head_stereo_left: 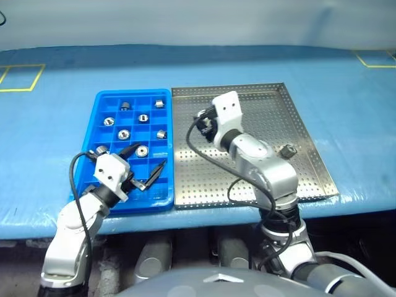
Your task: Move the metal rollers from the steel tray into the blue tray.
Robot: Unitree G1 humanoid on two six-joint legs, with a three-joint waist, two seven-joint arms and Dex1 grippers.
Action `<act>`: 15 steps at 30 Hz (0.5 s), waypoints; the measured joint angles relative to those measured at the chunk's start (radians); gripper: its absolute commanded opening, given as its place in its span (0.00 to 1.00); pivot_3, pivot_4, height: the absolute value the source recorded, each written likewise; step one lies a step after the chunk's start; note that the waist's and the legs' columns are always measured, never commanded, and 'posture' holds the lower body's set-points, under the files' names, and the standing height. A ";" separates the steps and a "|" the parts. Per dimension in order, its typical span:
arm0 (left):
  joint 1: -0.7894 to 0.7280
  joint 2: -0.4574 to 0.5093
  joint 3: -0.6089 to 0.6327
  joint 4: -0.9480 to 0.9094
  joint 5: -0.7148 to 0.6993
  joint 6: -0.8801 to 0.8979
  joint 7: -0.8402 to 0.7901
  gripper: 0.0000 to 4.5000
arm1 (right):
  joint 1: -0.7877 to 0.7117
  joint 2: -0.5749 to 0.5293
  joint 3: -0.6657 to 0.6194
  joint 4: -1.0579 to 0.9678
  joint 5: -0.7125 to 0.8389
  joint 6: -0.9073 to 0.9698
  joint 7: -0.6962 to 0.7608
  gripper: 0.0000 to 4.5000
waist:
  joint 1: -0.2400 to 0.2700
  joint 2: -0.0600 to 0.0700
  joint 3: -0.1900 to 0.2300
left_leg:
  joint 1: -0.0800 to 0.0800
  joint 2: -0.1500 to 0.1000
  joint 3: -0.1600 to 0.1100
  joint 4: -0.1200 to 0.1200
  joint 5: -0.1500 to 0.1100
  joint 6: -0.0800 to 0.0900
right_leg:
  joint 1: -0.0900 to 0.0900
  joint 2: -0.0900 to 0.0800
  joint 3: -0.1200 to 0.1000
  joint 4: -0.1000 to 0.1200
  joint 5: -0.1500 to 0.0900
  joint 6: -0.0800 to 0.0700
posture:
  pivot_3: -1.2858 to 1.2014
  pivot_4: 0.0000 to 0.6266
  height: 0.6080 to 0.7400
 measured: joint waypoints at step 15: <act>0.200 -0.057 0.067 -0.069 0.010 -0.088 0.074 1.00 | 0.082 -0.003 0.172 -0.005 0.040 0.045 0.069 0.38 | 0.062 0.000 0.000 | -0.001 0.000 -0.001 0.000 0.000 -0.001 | 0.000 -0.001 -0.003 0.000 -0.003 -0.004 | 0.63 0.24 1.00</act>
